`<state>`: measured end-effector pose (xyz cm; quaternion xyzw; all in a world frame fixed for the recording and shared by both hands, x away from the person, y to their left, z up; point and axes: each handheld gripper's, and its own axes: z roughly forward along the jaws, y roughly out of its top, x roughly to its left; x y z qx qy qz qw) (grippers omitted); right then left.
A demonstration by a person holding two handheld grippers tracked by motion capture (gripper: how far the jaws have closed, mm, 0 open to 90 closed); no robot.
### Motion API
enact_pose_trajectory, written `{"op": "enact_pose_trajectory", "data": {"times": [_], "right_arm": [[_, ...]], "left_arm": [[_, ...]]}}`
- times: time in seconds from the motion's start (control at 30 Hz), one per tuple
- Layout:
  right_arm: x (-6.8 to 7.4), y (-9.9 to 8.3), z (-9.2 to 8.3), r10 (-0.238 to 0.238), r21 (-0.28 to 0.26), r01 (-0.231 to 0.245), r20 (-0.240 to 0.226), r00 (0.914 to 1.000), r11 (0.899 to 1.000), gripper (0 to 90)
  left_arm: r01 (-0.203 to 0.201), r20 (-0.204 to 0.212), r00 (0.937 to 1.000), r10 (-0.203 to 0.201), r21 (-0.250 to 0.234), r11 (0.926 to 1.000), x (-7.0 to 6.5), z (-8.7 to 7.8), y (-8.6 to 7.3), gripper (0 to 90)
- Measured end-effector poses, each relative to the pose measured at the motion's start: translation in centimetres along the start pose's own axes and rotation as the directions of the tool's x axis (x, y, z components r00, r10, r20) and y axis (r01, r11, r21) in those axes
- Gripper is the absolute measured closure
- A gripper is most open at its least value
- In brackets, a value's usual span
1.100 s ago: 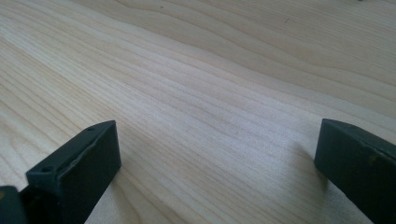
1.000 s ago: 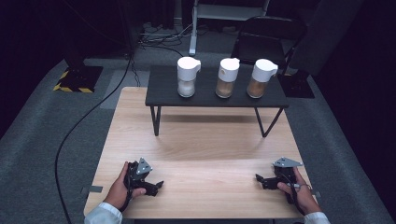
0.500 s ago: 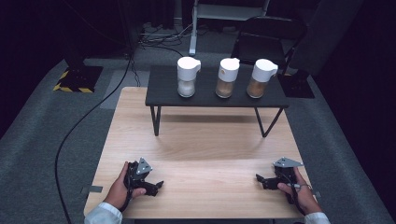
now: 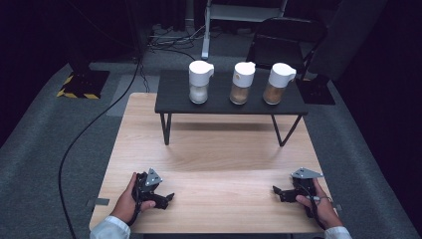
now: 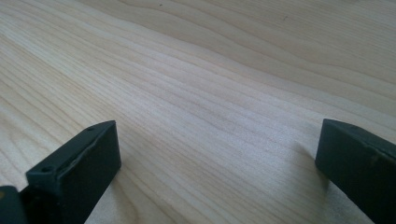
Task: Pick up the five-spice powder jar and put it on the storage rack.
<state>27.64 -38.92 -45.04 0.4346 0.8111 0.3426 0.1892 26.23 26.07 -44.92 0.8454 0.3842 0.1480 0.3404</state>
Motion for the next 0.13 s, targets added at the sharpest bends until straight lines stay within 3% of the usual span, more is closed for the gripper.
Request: {"op": "enact_pose_trajectory", "data": {"times": [0.13], "right_arm": [[0.0, 0.0, 0.0, -0.001, 0.0, 0.001, 0.0, 1.0, 1.0, 0.0]], "left_arm": [[0.0, 0.0, 1.0, 0.0, 0.002, 1.0, 0.01, 0.0, 0.03, 0.0]]}}
